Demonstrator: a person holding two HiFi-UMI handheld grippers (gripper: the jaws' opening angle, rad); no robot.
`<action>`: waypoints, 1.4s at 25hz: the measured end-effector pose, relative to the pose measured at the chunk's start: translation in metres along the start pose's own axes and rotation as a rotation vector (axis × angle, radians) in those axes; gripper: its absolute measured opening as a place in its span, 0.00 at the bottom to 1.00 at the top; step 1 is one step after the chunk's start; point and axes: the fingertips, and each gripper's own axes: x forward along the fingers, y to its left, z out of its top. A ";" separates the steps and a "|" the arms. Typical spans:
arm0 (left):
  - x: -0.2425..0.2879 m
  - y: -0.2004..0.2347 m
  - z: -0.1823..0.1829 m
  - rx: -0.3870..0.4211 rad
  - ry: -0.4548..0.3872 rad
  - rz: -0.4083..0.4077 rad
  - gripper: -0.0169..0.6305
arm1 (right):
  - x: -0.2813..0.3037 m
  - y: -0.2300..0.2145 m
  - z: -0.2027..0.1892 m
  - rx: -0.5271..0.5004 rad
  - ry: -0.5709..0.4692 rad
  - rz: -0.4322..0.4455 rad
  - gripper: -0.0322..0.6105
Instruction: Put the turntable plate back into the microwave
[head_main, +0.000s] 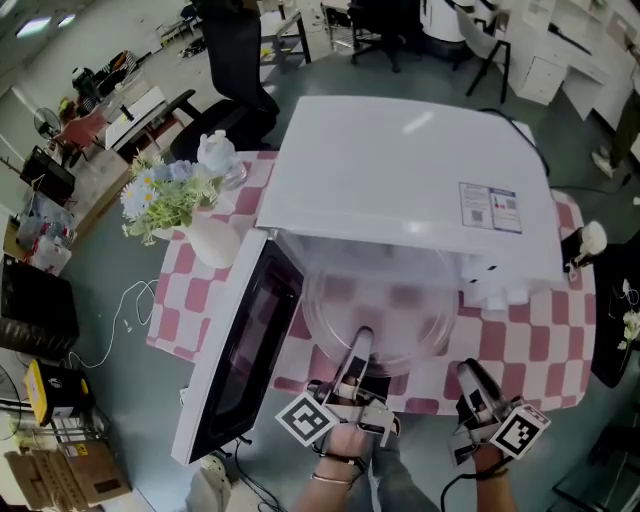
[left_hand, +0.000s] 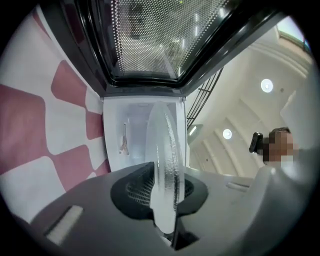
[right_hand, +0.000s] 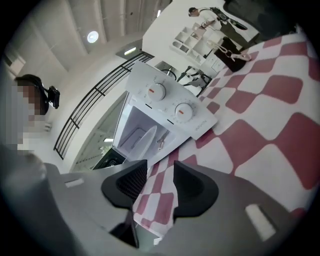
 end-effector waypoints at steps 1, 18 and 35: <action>0.003 0.002 0.000 0.004 -0.001 0.004 0.08 | -0.004 -0.002 0.003 -0.025 -0.004 -0.029 0.28; 0.041 0.026 0.009 -0.007 -0.059 0.049 0.08 | -0.027 -0.016 0.013 -0.411 0.025 -0.257 0.23; 0.067 0.043 0.022 -0.019 -0.086 0.078 0.08 | -0.032 -0.023 0.014 -0.465 -0.014 -0.330 0.06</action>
